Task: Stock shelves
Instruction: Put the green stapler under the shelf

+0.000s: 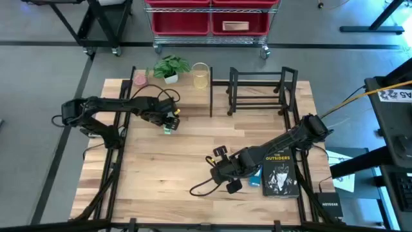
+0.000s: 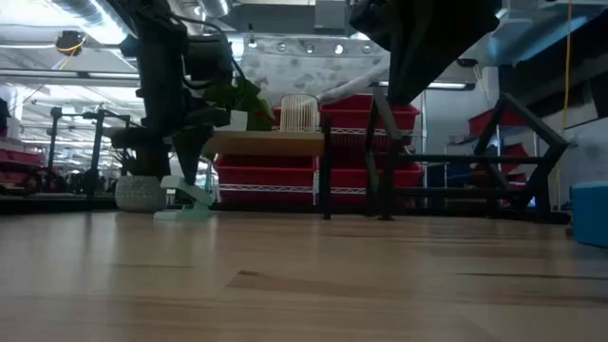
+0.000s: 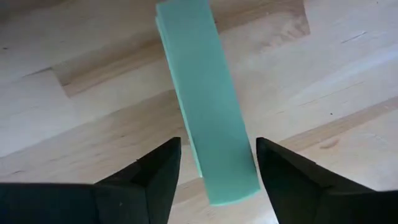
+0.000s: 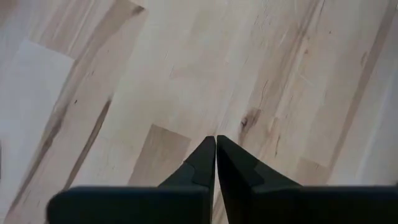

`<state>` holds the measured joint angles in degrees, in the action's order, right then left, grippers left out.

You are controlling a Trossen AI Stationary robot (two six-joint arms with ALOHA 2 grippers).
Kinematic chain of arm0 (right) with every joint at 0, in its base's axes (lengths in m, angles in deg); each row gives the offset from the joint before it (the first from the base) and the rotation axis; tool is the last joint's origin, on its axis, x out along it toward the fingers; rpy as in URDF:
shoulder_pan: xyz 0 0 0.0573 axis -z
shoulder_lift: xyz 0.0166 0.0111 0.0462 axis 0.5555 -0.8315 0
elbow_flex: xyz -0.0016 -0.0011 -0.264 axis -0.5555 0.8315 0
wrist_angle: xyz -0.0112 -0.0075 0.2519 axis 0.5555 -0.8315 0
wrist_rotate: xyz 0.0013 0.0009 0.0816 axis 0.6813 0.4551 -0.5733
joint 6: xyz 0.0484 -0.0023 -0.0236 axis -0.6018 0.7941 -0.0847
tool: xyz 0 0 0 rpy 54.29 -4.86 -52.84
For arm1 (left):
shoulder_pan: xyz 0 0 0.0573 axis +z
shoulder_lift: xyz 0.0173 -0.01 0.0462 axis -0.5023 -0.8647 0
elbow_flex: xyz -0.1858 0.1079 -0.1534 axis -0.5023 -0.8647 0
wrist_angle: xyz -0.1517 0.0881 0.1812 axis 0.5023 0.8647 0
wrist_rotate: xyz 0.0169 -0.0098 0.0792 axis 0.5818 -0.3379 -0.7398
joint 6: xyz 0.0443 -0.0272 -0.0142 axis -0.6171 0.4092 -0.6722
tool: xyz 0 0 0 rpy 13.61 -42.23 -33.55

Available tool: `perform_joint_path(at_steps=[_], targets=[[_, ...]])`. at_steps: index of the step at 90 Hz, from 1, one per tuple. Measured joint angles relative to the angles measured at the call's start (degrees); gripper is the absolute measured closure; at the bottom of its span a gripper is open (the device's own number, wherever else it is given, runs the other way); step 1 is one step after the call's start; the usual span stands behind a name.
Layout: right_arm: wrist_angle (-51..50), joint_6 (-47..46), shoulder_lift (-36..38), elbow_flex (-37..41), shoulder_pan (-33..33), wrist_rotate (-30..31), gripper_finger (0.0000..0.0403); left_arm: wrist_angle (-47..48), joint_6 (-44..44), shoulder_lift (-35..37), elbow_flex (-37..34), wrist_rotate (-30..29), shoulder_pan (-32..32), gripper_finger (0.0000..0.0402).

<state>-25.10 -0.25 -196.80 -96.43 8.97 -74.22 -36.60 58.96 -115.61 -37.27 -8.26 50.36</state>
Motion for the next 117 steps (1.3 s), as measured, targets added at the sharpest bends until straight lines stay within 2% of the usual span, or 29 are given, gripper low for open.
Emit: perform_joint_path(at_steps=[22,31,41,53,62,76,94,117], targets=[[0.02,-0.17,-0.02,0.0,-0.37,0.07,0.0403,4.77,4.75,7.13,0.0,0.2,-6.73,0.0204],[0.04,-0.49,-0.02,0.0,-0.76,0.27,0.0403,8.78,8.74,9.97,-0.05,-0.63,-12.15,0.0204],[1.15,-0.52,-0.02,0.0,-1.16,0.67,0.0403,7.43,12.57,10.73,-1.71,-2.34,-19.7,0.0204],[3.82,-0.15,-0.02,0.0,-1.16,1.07,0.0403,0.91,17.08,8.81,-6.39,-7.83,-26.94,0.0211],[4.82,-0.09,-0.02,0.0,-1.14,1.08,0.0403,-3.38,19.74,7.37,-10.08,-13.52,-29.21,0.0233],[5.09,0.03,-0.03,0.0,-1.14,1.09,0.0403,-12.71,19.41,6.49,-15.08,-19.93,-27.47,0.0273],[6.37,0.02,-0.04,0.0,-1.13,1.09,0.0403,-22.46,13.78,6.49,-19.34,-21.25,-20.74,0.0312],[7.3,0.05,-0.04,0.0,-1.09,1.09,0.0403,-31.34,5.67,6.49,-21.47,-21.65,-12.68,0.0338]])
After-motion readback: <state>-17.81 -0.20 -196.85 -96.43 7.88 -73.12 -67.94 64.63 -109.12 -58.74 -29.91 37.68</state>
